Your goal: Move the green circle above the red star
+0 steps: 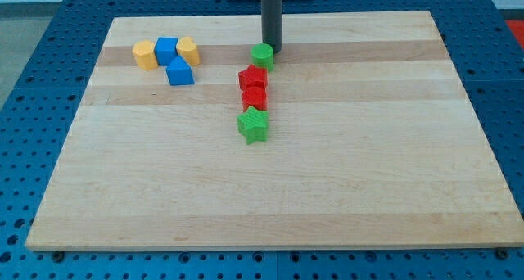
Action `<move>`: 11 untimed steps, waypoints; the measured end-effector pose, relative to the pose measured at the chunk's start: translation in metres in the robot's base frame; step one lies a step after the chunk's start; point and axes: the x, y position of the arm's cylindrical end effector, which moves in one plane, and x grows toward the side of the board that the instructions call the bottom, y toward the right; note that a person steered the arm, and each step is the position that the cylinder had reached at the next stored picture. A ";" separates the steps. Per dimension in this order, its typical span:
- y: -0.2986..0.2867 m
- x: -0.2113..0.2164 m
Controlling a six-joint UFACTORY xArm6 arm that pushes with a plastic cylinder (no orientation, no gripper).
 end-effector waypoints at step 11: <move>0.006 -0.056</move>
